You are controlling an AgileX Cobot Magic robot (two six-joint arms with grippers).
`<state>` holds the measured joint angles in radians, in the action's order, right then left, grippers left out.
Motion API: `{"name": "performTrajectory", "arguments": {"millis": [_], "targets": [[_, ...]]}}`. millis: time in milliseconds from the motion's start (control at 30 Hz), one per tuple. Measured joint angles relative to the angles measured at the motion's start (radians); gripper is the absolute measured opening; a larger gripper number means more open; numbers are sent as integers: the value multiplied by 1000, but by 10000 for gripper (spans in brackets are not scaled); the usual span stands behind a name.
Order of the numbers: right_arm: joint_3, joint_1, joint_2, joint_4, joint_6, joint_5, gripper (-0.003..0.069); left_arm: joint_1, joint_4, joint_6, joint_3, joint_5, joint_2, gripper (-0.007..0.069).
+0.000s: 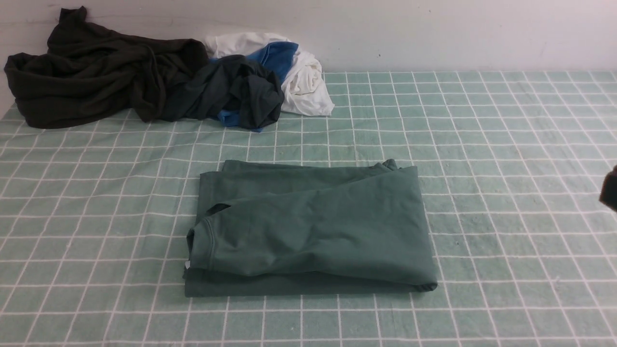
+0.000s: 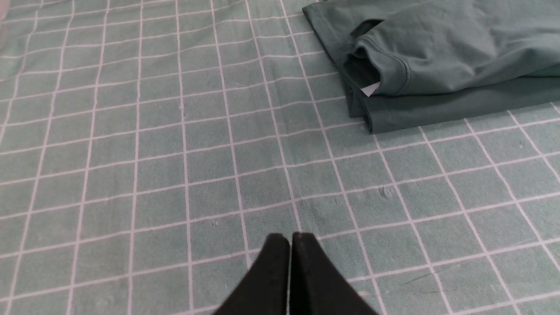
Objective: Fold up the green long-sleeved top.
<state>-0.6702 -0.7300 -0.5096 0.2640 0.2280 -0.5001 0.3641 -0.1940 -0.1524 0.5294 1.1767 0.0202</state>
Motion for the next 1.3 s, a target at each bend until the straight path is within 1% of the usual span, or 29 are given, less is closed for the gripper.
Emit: {"name": "performTrajectory", "arguments": {"millis": [33,133,200,267,300,333,400,433,467,500,567,633,700,800,867,900,1000,1167,1300], "targets": [[22,15,12,-3,0,33,-13,0,0,0,0,0,0,-3],[147,106,93,-39,-3,180,-13,0,0,0,0,0,0,-3],[225,171,147,-66,-13,268,-13,0,0,0,0,0,0,-3],[308,263,204,-90,-16,376,-13,0,0,0,0,0,0,-3],[316,283,210,-93,-16,395,-13,0,0,0,0,0,0,-3],[377,362,251,-103,-16,458,-13,0,0,0,0,0,0,-3],[444,462,295,-112,-16,517,-13,0,0,0,0,0,0,-3],[475,511,317,-123,-16,529,-13,0,0,0,0,0,0,-3],[499,540,334,-134,-16,532,-13,0,0,0,0,0,0,-3],[534,607,358,-171,-16,533,-13,0,0,0,0,0,0,-3],[586,685,391,-230,-16,520,-13,0,0,0,0,0,0,-3],[640,758,422,-271,-16,492,-14,0,0,0,0,0,0,-3],[679,808,449,-278,-16,457,-14,0,0,0,0,0,0,-3],[698,841,498,-273,-15,380,-14,0,0,0,0,0,0,-3],[698,842,513,-264,-15,333,-14,0,0,0,0,0,0,-3],[698,840,519,-264,-15,265,-14,0,-1,0,0,0,0,-3],[698,822,520,-264,-15,173,-14,0,-1,0,0,0,0,-3],[695,781,520,-256,-15,156,-14,0,-1,0,0,0,0,-3],[695,772,520,-255,-15,155,-14,0,-1,0,0,0,0,-3]]}}
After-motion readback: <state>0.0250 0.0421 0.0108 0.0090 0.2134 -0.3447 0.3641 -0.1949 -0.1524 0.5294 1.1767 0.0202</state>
